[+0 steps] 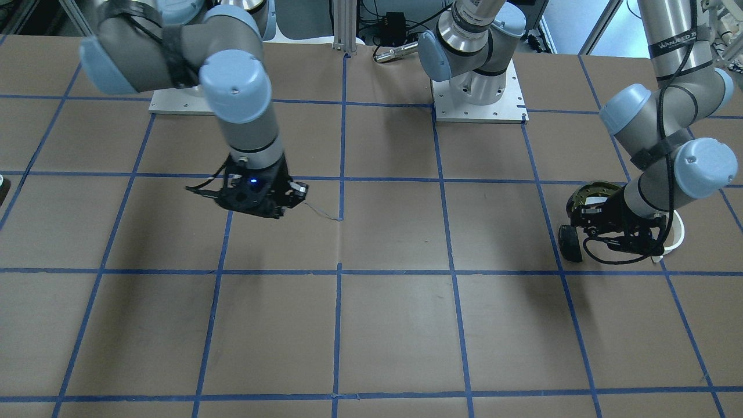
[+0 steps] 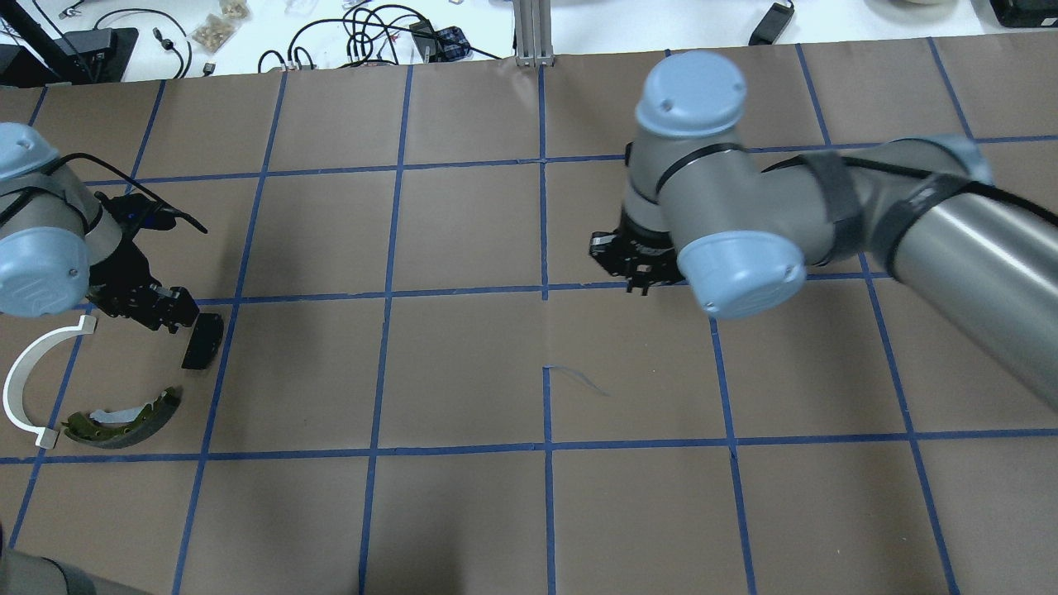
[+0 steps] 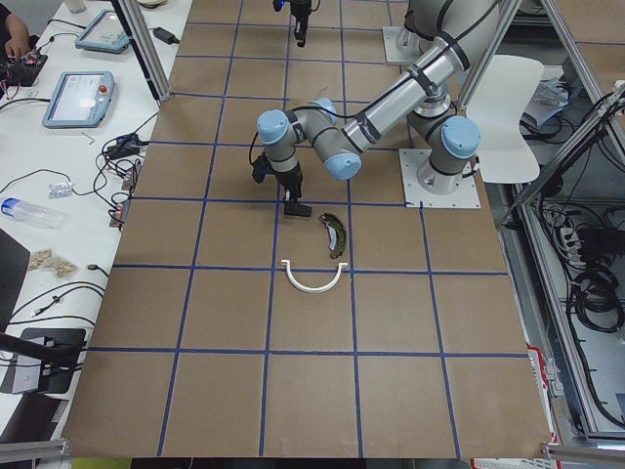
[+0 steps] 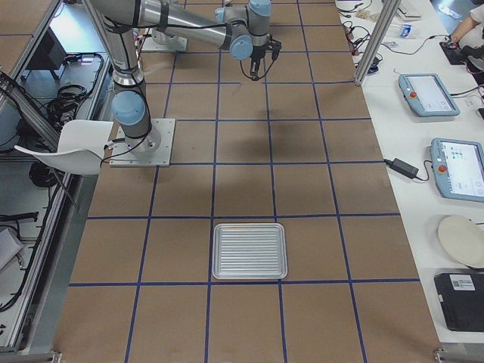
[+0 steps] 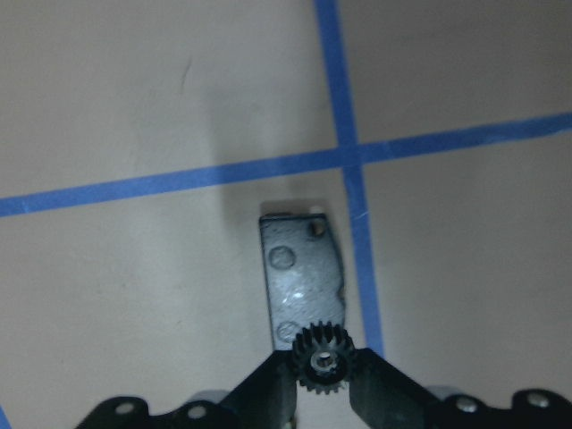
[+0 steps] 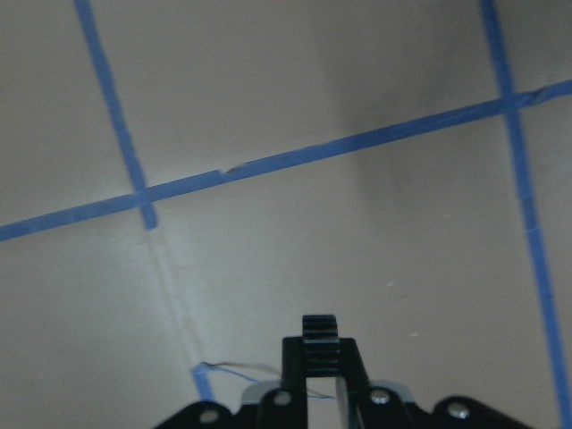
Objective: Place bearing gear from tray to pile
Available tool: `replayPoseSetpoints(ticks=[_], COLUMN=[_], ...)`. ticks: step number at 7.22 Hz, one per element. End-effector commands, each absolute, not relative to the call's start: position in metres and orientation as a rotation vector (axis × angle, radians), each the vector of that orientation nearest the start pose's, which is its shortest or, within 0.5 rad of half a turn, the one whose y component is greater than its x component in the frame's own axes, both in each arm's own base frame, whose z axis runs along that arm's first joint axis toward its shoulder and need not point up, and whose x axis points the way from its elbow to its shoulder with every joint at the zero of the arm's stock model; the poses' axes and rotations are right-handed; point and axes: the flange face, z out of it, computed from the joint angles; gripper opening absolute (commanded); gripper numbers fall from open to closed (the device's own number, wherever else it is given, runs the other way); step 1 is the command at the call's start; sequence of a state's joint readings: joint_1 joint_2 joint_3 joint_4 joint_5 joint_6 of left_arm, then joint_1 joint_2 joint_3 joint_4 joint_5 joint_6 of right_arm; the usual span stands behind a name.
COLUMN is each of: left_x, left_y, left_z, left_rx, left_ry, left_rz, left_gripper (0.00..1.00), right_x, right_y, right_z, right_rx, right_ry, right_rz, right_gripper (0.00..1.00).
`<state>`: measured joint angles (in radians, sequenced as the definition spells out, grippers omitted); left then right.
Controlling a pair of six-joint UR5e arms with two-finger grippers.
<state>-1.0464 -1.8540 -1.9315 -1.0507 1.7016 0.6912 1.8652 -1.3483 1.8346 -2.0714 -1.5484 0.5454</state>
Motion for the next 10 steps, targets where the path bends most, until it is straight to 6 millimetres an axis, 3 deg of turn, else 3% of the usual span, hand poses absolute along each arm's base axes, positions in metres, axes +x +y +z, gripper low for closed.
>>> replayPoseSetpoints(ticks=[1, 2, 3, 4, 5, 6, 7, 9, 10], left_x=[0.196, 0.200, 0.200, 0.202, 0.202, 0.203, 0.203, 0.205, 0.205], left_y=[-0.494, -0.494, -0.493, -0.494, -0.494, -0.495, -0.497, -0.499, -0.499], left_z=[0.207, 0.203, 0.199, 0.195, 0.188, 0.184, 0.180, 0.175, 0.176], left_rx=[0.297, 0.286, 0.283, 0.282, 0.284, 0.287, 0.315, 0.308, 0.303], left_ry=[3.095, 3.100, 3.105, 3.103, 3.109, 3.112, 3.108, 3.103, 3.102], left_rz=[0.265, 0.273, 0.284, 0.278, 0.293, 0.296, 0.294, 0.272, 0.270], left_gripper=[0.00, 0.00, 0.00, 0.00, 0.00, 0.08, 0.16, 0.60, 0.73], right_x=[0.401, 0.433, 0.434, 0.432, 0.419, 0.394, 0.347, 0.232, 0.184], right_y=[-0.473, -0.470, -0.471, -0.472, -0.480, -0.497, -0.518, -0.535, -0.535], right_z=[0.225, 0.209, 0.202, 0.206, 0.208, 0.223, 0.260, 0.340, 0.365], right_rx=[0.514, 0.495, 0.497, 0.487, 0.489, 0.404, 0.319, 0.025, -0.003], right_ry=[2.965, 2.972, 2.977, 2.978, 2.983, 2.996, 3.008, 3.059, 3.075], right_rz=[-0.046, -0.035, -0.039, -0.046, -0.035, -0.080, -0.120, -0.124, -0.113], right_gripper=[0.00, 0.00, 0.38, 0.97, 1.00, 1.00, 1.00, 1.00, 1.00])
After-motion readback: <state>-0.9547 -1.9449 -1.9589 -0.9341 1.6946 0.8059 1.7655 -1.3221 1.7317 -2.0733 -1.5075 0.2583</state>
